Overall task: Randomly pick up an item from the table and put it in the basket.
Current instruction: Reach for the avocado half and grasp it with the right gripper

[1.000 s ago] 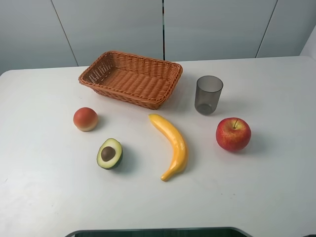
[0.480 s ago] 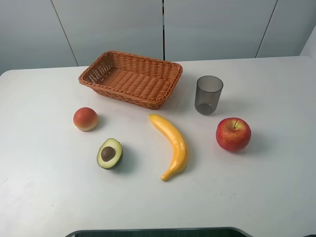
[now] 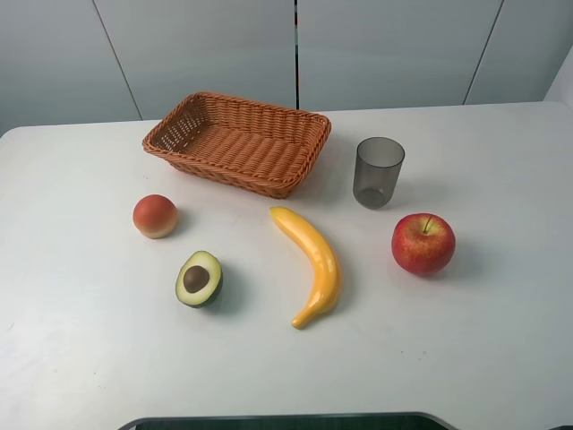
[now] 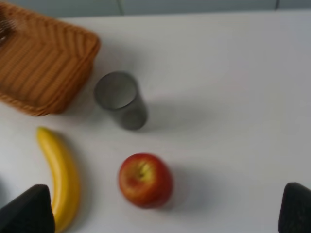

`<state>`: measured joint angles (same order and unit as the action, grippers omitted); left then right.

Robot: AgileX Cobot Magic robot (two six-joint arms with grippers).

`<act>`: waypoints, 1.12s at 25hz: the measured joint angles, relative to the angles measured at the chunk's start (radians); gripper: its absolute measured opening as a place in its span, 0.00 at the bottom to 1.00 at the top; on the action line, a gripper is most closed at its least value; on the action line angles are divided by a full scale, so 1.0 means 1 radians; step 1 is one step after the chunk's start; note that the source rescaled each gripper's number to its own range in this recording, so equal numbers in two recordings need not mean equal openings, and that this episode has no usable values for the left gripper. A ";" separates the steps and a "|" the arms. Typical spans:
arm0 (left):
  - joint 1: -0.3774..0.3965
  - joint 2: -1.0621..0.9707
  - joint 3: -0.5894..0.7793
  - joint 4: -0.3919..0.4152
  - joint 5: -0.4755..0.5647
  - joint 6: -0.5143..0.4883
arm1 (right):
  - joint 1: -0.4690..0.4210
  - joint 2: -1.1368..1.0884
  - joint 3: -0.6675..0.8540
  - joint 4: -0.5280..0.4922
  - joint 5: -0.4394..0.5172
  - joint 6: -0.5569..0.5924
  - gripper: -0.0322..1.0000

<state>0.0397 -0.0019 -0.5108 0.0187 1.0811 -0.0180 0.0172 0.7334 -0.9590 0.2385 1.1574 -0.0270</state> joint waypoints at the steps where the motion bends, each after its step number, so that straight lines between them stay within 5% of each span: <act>1: 0.000 0.000 0.000 0.000 0.000 0.000 | 0.013 0.032 0.000 0.008 0.000 0.016 1.00; 11: 0.000 0.000 0.000 0.000 0.000 0.000 | 0.452 0.339 0.000 -0.062 -0.024 0.278 1.00; 18: 0.000 0.000 0.000 0.000 0.000 0.000 | 0.721 0.619 0.000 -0.071 -0.172 0.390 1.00; 28: 0.000 0.000 0.000 0.000 0.000 0.000 | 0.924 0.952 -0.154 -0.071 -0.236 0.474 1.00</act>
<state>0.0397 -0.0019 -0.5108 0.0187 1.0811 -0.0180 0.9410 1.6850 -1.1128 0.1679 0.9219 0.4471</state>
